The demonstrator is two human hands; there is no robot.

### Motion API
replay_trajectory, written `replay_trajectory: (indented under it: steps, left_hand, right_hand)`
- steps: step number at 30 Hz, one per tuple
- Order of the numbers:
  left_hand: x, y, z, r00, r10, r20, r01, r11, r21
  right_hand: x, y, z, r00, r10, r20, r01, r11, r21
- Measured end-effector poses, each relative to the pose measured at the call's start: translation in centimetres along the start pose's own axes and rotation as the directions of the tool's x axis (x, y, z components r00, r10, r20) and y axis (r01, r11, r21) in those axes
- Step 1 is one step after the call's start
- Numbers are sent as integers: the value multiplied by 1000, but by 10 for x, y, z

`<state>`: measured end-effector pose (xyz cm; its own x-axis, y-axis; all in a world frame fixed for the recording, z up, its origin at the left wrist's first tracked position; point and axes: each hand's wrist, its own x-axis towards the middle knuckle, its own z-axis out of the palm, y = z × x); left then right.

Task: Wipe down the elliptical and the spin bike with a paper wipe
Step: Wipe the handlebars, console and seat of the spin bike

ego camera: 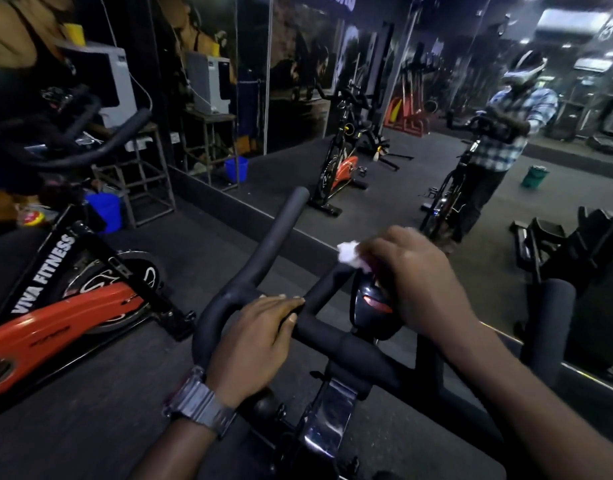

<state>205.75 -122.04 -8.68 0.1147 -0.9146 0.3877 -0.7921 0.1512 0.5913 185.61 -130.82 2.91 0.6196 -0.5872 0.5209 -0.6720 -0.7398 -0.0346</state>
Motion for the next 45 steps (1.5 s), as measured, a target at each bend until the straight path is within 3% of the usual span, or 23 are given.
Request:
replay_trajectory:
  steps: [3,7,12,17,19,22,23,26,27,29,31,32,34,36,39,41,43,44,45]
  left_hand:
    - [-6,-20,-6,991,-58,-118,63,997,40]
    - [-6,-30,-8,904,-313,-291,322,947,-20]
    - [-4,-25,-8,838,-466,-282,469,881,-62]
    - [-6,-21,-18,758,-589,-280,565,808,-170]
    - [-7,-19,-18,745,-607,-276,567,795,-216]
    - [-9,-24,-15,736,-587,-337,497,807,-319]
    - [-10,-26,-14,733,-575,-362,476,815,-331]
    - [-10,-28,-13,739,-557,-379,445,826,-345]
    - [-10,-28,-12,741,-556,-377,442,826,-351]
    - [-10,-31,-11,743,-555,-375,433,825,-363]
    - [-10,-33,-11,741,-565,-363,433,815,-386]
    - [-9,-33,-11,743,-570,-350,439,810,-389]
    - [-8,-33,-10,763,-566,-311,459,815,-354]
    - [-5,-34,-12,782,-570,-251,501,816,-289]
    - [4,-40,-19,803,-579,-142,542,808,-229]
    - [14,-48,-23,825,-562,-63,536,812,-229]
    - [24,-54,-28,833,-552,22,538,802,-259]
    - [29,-56,-31,828,-557,56,549,787,-283]
    - [34,-57,-33,825,-560,82,555,771,-313]
  right_hand:
    - [-6,-38,30,963,-129,237,145,988,-52]
    - [-2,-77,68,897,-64,437,94,995,-46]
    - [48,-108,121,902,-193,386,150,979,139]
    - [83,-114,151,944,-174,280,143,981,127]
    - [78,-109,148,915,-310,259,283,949,135]
    - [69,-98,151,802,-475,362,470,876,108]
    - [77,-91,153,802,-457,384,463,882,83]
    - [103,-72,152,910,-291,294,306,952,-3]
    - [101,-78,150,917,-276,286,295,955,-25]
    - [82,-104,149,845,-371,385,411,911,-22]
    - [70,-111,155,778,-477,408,504,862,46]
    - [79,-106,151,797,-442,411,458,886,63]
    - [106,-85,148,908,-245,339,265,964,-13]
    - [106,-87,151,934,-186,307,219,972,-78]
    - [89,-114,149,828,-345,441,385,923,-2]
    - [117,-96,133,878,-192,438,262,959,-107]
    - [146,-66,126,960,-35,278,103,967,-235]
    - [146,-66,128,977,-44,207,95,965,-243]
    - [134,-76,129,969,-85,233,136,968,-212]
